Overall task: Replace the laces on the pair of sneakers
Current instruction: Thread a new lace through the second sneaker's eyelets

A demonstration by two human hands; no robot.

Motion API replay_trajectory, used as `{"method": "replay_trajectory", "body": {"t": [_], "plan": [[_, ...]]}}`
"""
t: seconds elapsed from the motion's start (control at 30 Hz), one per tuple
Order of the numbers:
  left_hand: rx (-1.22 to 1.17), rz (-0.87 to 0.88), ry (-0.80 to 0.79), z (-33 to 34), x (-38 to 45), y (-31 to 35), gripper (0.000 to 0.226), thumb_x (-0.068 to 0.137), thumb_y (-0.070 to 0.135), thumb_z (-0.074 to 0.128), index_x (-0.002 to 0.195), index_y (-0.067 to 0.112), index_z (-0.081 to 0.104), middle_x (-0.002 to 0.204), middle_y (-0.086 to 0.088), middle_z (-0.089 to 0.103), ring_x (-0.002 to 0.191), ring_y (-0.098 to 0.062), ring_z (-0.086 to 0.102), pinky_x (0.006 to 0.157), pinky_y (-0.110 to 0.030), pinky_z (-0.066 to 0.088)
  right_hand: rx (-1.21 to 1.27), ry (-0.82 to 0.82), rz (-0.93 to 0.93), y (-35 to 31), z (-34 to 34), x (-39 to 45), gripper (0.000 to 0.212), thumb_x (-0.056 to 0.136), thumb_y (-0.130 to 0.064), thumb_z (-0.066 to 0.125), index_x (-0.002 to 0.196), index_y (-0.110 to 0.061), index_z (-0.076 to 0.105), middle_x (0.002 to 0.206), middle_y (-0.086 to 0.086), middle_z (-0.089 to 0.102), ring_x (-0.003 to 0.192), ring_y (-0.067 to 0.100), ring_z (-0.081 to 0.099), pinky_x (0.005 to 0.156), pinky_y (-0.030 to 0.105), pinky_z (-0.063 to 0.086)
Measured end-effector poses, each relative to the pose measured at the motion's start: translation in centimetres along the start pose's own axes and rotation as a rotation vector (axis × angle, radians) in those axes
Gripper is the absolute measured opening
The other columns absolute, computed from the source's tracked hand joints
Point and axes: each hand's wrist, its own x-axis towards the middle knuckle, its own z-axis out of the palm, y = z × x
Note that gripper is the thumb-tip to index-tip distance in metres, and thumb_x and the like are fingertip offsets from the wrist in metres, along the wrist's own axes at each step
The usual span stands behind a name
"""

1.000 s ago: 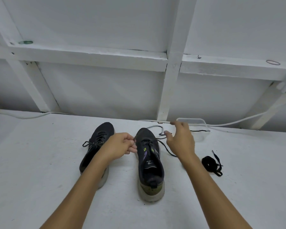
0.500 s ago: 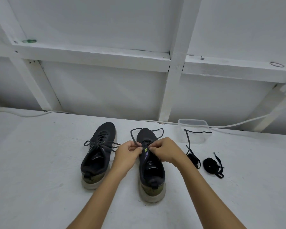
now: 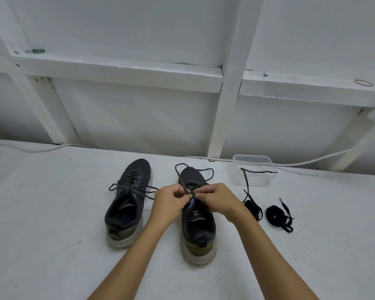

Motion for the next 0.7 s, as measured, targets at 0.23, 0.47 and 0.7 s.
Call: {"method": "replay_trajectory", "body": {"t": [0.23, 0.47, 0.7], "plan": [[0.013, -0.058, -0.061, -0.6, 0.3, -0.8, 0.008, 0.084, 0.022, 0.078, 0.08, 0.028, 0.076, 0.089, 0.012, 0.072, 0.08, 0.006, 0.063, 0.066, -0.004, 0.043, -0.016, -0.041, 0.012, 0.0, -0.1, 0.1, 0.017, 0.088, -0.019, 0.071, 0.097, -0.029, 0.081, 0.087, -0.007, 0.076, 0.075, 0.005, 0.066, 0.057, 0.014, 0.049], [-0.044, -0.065, -0.054, -0.4, -0.2, -0.8, 0.016, 0.087, 0.025, 0.075, 0.075, 0.036, 0.073, 0.085, 0.014, 0.075, 0.08, 0.006, 0.065, 0.072, -0.01, 0.047, -0.335, 0.027, -0.138, 0.2, 0.7, 0.2, 0.009, 0.093, -0.022, 0.064, 0.09, -0.024, 0.072, 0.073, -0.011, 0.065, 0.066, 0.004, 0.058, 0.057, 0.011, 0.041], [-0.457, -0.228, -0.148, -0.5, 0.0, 0.8, 0.014, 0.095, 0.015, 0.063, 0.099, 0.026, 0.072, 0.085, 0.018, 0.071, 0.076, 0.006, 0.063, 0.063, -0.013, 0.045, -0.419, -0.001, -0.197, 0.5, 0.3, -0.1, 0.011, 0.101, -0.015, 0.048, 0.096, -0.02, 0.056, 0.088, -0.005, 0.061, 0.078, 0.013, 0.055, 0.066, 0.025, 0.044]]}}
